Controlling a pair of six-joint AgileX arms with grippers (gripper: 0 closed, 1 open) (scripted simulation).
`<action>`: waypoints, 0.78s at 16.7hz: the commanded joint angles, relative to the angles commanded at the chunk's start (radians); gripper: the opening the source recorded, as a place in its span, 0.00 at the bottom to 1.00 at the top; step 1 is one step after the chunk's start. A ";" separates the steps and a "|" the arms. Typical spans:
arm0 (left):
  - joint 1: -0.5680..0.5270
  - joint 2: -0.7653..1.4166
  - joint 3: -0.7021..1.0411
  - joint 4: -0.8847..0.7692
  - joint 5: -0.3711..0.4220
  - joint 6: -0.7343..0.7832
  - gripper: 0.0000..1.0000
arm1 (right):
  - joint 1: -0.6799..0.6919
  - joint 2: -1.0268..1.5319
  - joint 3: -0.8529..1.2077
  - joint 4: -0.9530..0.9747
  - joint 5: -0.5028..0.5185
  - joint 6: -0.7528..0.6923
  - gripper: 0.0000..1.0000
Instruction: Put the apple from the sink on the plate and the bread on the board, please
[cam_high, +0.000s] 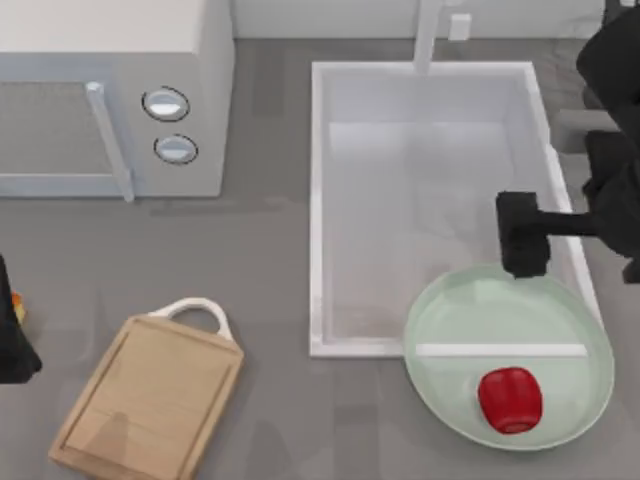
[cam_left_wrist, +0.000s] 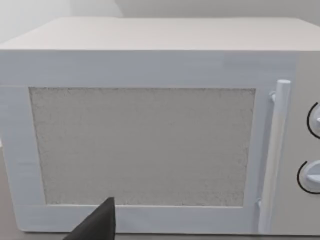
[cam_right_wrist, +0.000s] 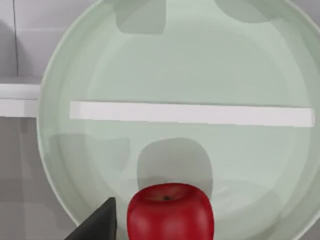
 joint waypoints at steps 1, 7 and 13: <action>0.000 0.000 0.000 0.000 0.000 0.000 1.00 | -0.021 -0.078 -0.059 0.050 0.000 -0.022 1.00; 0.000 0.000 0.000 0.000 0.000 0.000 1.00 | -0.175 -0.668 -0.491 0.416 0.000 -0.180 1.00; 0.000 0.000 0.000 0.000 0.000 0.000 1.00 | -0.337 -1.239 -0.944 0.797 0.000 -0.346 1.00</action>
